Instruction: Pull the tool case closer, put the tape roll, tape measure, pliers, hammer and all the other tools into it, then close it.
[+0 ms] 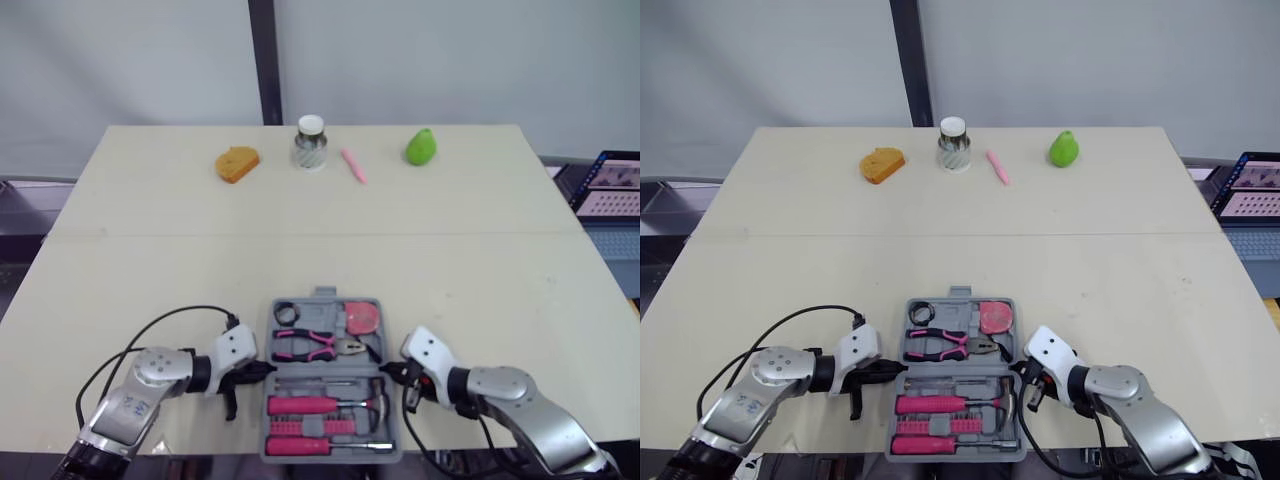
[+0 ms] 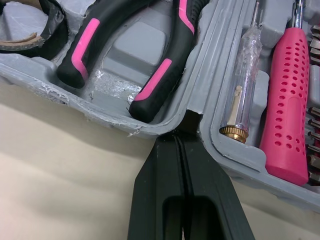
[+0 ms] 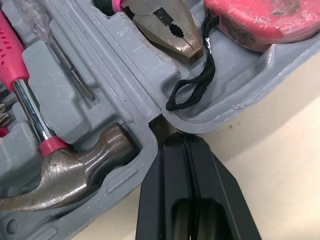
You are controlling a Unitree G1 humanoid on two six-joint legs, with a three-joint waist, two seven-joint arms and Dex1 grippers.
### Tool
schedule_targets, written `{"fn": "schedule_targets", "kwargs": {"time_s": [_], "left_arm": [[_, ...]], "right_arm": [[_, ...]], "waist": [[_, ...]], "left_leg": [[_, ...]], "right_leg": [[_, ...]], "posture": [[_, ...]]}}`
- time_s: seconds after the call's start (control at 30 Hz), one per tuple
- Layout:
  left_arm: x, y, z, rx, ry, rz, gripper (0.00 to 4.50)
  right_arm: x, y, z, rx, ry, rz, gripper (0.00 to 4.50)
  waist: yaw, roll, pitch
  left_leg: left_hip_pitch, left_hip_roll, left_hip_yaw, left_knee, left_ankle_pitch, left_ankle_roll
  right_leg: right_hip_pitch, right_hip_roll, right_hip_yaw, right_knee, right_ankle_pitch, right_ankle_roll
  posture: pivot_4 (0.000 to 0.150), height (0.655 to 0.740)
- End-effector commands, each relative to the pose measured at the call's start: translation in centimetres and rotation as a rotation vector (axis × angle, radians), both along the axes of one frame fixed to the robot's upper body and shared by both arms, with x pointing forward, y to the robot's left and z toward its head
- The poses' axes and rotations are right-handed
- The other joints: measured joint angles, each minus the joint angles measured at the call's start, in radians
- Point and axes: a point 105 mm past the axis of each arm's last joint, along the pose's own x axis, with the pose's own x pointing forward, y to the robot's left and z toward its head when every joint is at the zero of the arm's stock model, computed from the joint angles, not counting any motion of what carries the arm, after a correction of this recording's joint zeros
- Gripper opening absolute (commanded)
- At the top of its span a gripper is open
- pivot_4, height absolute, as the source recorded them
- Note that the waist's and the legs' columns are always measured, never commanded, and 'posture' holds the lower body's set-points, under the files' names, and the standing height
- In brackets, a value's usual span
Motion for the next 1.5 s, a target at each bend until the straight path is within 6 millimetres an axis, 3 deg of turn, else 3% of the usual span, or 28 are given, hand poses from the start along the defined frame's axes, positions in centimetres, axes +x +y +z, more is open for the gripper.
{"fn": "schedule_targets", "kwargs": {"time_s": [0.03, 0.47, 0.67, 0.77, 0.87, 0.97, 1.1, 1.5], "left_arm": [[0.6, 0.7, -1.0, 0.037, 0.009, 0.054, 0.05], [0.5, 0.7, -1.1, 0.034, 0.016, 0.049, 0.05], [0.2, 3.4, -0.5, 0.070, 0.027, 0.092, 0.05], [1.2, 4.6, 1.2, 0.024, -0.005, 0.125, 0.05], [0.5, 3.0, 3.2, -0.085, 0.005, 0.029, 0.00], [-2.5, 0.8, 3.1, -0.137, 0.114, -0.107, 0.00], [-5.0, 0.2, 1.5, -0.097, 0.231, -0.173, 0.00], [-6.4, 1.3, -1.7, 0.053, 0.235, -0.197, 0.00]], "right_arm": [[0.2, 0.6, 0.7, 0.030, -0.027, 0.009, 0.00], [0.1, 0.3, 0.6, 0.019, -0.023, 0.009, 0.00], [0.7, -3.2, 1.8, 0.005, -0.040, -0.061, 0.00], [1.2, -4.6, 3.1, 0.072, 0.014, -0.117, 0.00], [1.9, -5.0, 4.1, 0.222, 0.130, -0.201, 0.81], [4.0, -4.7, 4.8, 0.379, 0.244, -0.317, 2.36], [5.6, -3.0, 5.3, 0.490, 0.351, -0.345, 4.39], [6.5, 0.6, 5.0, 0.638, 0.555, -0.312, 4.46]], "waist": [[0.000, 0.000, 0.000], [0.002, 0.002, -0.001], [-0.001, 0.002, 0.000], [-0.005, 0.004, 0.001], [-0.005, 0.004, 0.004], [-0.005, 0.004, 0.005], [-0.008, 0.009, 0.008], [-0.007, 0.014, 0.007]], "left_leg": [[0.000, 0.000, 0.000, 0.000, 0.000, 0.000], [0.000, 0.000, 0.000, 0.000, 0.000, 0.000], [0.000, 0.000, 0.000, 0.000, 0.000, 0.000], [0.000, 0.001, 0.000, -0.001, 0.000, 0.000], [0.000, 0.001, 0.000, -0.001, 0.000, 0.000], [-0.001, 0.000, 0.001, 0.000, -0.001, 0.001], [-0.001, 0.001, 0.001, -0.001, -0.001, 0.001], [-0.001, 0.000, 0.002, -0.001, -0.001, 0.000]], "right_leg": [[0.000, 0.000, 0.000, 0.000, 0.000, 0.000], [0.000, 0.000, 0.000, 0.000, 0.000, 0.000], [0.000, 0.000, 0.000, 0.000, 0.000, 0.000], [0.000, 0.000, 0.000, 0.000, 0.000, 0.000], [-0.001, 0.001, 0.000, 0.000, 0.000, -0.001], [-0.001, 0.000, 0.000, -0.001, 0.000, -0.001], [-0.002, 0.000, 0.000, 0.000, 0.000, -0.001], [-0.003, 0.000, 0.001, 0.001, 0.000, -0.001]], "posture": [[0.150, 0.7400], [0.150, 0.7400], [0.150, 0.7400], [0.150, 0.7400], [0.150, 0.7400], [0.150, 0.7400], [0.150, 0.7400], [0.150, 0.7400]]}}
